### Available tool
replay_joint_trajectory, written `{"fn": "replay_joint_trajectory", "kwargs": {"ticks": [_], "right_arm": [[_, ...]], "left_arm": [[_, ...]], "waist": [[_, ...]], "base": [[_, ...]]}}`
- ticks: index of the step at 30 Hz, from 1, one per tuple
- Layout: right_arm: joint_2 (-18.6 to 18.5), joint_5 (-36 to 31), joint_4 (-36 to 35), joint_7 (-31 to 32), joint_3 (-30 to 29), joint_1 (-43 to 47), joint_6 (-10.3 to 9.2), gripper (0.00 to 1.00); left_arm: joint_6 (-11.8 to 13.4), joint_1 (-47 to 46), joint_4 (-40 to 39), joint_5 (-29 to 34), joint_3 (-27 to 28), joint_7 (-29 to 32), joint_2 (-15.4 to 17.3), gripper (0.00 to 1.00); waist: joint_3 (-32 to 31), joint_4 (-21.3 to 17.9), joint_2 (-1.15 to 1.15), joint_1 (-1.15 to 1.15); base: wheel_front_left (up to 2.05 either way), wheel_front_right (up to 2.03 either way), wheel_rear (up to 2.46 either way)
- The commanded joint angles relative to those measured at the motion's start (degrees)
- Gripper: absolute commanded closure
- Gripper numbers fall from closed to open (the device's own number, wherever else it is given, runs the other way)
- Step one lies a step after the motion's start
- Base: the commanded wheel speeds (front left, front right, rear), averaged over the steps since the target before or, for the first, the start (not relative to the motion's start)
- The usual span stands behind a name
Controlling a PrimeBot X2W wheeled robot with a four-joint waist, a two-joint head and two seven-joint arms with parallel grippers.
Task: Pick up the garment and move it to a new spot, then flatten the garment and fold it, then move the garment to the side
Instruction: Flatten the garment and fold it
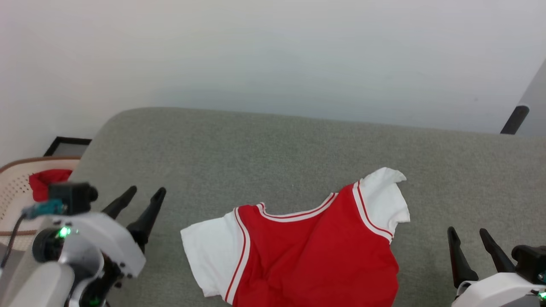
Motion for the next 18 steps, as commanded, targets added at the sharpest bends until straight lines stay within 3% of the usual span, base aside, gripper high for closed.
{"fn": "replay_joint_trajectory", "kwargs": {"ticks": [1, 11, 18], "right_arm": [[-0.02, -0.42, -0.31, 0.15, 0.39, -0.60, -0.06, 0.00], [-1.21, -0.85, -2.11, 0.85, 1.77, -4.12, -0.06, 0.00], [-1.41, -1.21, -2.33, 0.74, 2.51, -6.11, -0.06, 0.00]], "left_arm": [[0.12, -1.63, 0.62, -1.07, -0.16, 1.51, -0.20, 0.00], [1.54, -12.35, 8.59, -7.03, -4.17, 22.74, 0.97, 0.00], [4.46, -17.14, 13.66, -6.76, -8.32, 35.52, 1.99, 0.00]], "waist": [[1.20, -0.54, 0.00, 0.00], [9.73, -4.10, 0.00, 0.00], [13.83, -6.11, 0.00, 0.00]], "base": [[0.00, 0.00, 0.00], [0.00, 0.00, 0.00], [0.00, 0.00, 0.00]]}}
